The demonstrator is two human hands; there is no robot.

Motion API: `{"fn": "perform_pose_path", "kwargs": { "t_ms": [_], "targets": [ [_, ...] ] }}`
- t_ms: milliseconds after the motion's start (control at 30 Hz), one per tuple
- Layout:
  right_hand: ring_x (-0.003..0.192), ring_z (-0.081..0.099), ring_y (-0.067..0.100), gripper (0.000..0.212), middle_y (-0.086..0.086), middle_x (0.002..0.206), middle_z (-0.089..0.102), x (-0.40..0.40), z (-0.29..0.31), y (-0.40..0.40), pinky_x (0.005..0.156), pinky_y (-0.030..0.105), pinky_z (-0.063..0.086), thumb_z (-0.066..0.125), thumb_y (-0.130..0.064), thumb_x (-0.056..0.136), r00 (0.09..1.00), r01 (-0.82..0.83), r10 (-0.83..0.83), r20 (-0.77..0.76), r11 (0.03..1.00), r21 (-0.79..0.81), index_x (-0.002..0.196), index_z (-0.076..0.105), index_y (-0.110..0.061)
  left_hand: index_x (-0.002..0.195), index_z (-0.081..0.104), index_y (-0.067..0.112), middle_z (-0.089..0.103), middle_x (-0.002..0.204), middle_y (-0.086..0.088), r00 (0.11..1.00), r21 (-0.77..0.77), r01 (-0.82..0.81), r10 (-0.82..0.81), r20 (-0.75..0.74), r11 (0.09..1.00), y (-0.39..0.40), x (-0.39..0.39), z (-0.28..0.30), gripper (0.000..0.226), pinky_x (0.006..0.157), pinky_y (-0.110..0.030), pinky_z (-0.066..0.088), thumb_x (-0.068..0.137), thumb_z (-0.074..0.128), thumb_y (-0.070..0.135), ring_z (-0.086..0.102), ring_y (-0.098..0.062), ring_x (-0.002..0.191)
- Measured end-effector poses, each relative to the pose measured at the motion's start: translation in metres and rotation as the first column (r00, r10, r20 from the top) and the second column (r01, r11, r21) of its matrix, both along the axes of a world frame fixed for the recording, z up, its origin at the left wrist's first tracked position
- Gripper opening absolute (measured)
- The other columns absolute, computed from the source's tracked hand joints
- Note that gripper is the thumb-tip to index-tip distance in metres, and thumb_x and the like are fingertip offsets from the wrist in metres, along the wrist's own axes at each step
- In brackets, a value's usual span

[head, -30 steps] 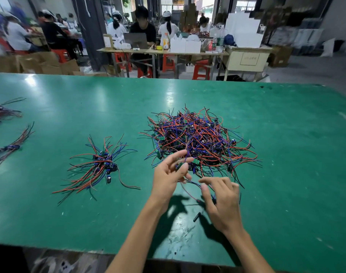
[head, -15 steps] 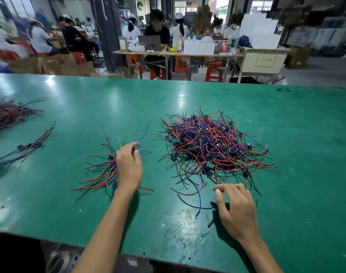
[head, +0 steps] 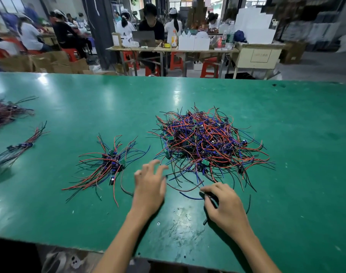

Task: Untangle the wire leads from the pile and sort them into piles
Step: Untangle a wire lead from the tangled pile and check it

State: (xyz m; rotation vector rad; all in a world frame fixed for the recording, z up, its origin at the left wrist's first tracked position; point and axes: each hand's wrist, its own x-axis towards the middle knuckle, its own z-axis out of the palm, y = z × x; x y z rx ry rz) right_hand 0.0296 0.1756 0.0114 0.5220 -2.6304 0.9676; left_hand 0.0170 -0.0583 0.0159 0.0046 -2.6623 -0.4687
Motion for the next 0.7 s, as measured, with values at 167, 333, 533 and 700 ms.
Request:
{"fn": "perform_pose_path", "kwargs": {
  "t_ms": [167, 333, 533, 700],
  "targets": [
    [0.085, 0.062, 0.0, 0.038, -0.018, 0.092, 0.067, -0.006, 0.005, 0.008, 0.082, 0.018, 0.048, 0.07, -0.005, 0.089, 0.988, 0.152, -0.139, 0.071, 0.958, -0.242, 0.117, 0.069, -0.03, 0.132, 0.056, 0.032, 0.046, 0.142, 0.012, 0.927, 0.074, 0.372, -0.375, 0.031, 0.925, 0.046, 0.012, 0.0, 0.034, 0.104, -0.028, 0.023, 0.1, 0.05, 0.043, 0.035, -0.008, 0.133],
    [0.094, 0.054, 0.011, 0.03, -0.019, 0.095, 0.061, -0.011, 0.014, 0.03, 0.086, 0.032, 0.044, 0.071, -0.013, 0.092, 0.992, 0.12, -0.124, -0.038, 0.988, -0.095, 0.115, 0.075, -0.032, 0.11, 0.065, 0.026, 0.059, 0.114, 0.01, 0.918, 0.027, 0.395, -0.396, 0.025, 0.918, 0.061, 0.018, -0.002, 0.024, 0.096, -0.031, 0.031, 0.102, 0.05, 0.043, 0.05, -0.013, 0.111],
    [0.119, 0.041, 0.002, 0.057, -0.021, 0.125, 0.052, -0.011, 0.029, 0.066, 0.107, 0.032, 0.033, 0.067, -0.06, 0.086, 0.953, -0.188, 0.127, 0.275, 0.96, 0.208, 0.138, 0.059, -0.038, 0.112, 0.068, 0.014, 0.064, 0.097, -0.003, 0.927, 0.327, 0.338, -0.373, 0.049, 0.883, 0.067, 0.019, 0.0, 0.016, 0.089, -0.031, 0.038, 0.1, 0.06, 0.021, 0.054, -0.02, 0.096],
    [0.111, 0.047, 0.004, 0.071, -0.018, 0.118, 0.054, -0.012, 0.044, 0.118, 0.098, 0.03, 0.038, 0.087, -0.05, 0.07, 0.913, -0.181, 0.093, 0.398, 0.965, 0.188, 0.133, 0.055, -0.05, 0.117, 0.07, 0.011, 0.067, 0.105, -0.007, 0.947, 0.361, 0.253, -0.306, 0.095, 0.898, 0.077, 0.018, -0.003, 0.02, 0.092, -0.032, 0.04, 0.101, 0.06, 0.017, 0.056, -0.025, 0.102]
  ]
}}
